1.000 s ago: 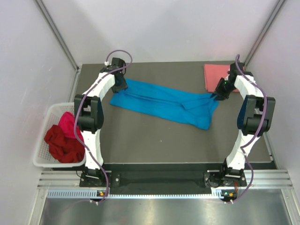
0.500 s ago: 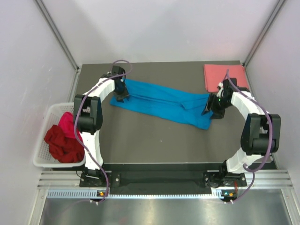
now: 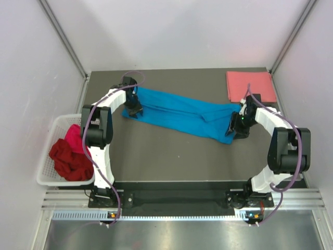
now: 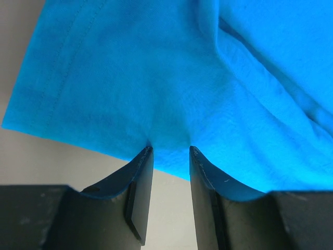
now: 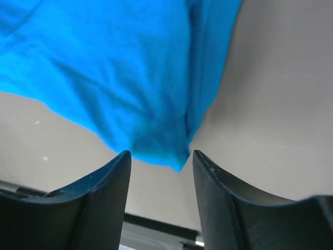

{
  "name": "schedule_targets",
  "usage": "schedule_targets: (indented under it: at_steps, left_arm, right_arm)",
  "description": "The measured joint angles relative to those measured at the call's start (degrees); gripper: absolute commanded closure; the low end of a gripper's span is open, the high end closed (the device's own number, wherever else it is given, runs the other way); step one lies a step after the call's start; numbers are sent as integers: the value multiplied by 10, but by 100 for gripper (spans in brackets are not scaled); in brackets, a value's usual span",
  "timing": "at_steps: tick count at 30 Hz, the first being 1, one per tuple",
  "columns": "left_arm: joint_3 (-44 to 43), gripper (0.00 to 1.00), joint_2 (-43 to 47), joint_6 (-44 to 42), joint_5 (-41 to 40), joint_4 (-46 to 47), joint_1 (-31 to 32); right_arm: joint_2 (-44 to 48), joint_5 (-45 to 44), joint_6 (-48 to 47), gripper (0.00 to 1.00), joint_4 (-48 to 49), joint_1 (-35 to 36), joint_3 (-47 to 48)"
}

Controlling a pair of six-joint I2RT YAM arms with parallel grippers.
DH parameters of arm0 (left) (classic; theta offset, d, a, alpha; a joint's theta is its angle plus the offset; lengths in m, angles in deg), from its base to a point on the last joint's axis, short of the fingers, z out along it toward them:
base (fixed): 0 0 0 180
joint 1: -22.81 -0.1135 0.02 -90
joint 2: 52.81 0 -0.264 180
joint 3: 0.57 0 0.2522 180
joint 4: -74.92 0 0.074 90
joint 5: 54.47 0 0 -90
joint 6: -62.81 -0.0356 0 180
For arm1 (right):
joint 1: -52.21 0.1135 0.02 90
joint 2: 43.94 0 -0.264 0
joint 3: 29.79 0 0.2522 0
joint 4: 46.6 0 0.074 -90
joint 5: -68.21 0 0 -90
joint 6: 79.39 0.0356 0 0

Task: Fold and stack the t-shirts
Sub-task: Fold the tshirt

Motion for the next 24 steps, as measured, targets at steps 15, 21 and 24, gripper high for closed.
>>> schedule_targets:
  at_steps: [15,21,24]
  left_arm:
    - [-15,61,-19,7,10,-10,-14]
    - [-29,61,-27,7,12,-22,-16]
    - [-39,61,-32,6,12,-31,-16]
  right_arm:
    - [-33,-165,-57,100,-36,56,64]
    - [-31,-217,-63,94,-50,114,62]
    - [-37,-215,-57,76,-56,116,63]
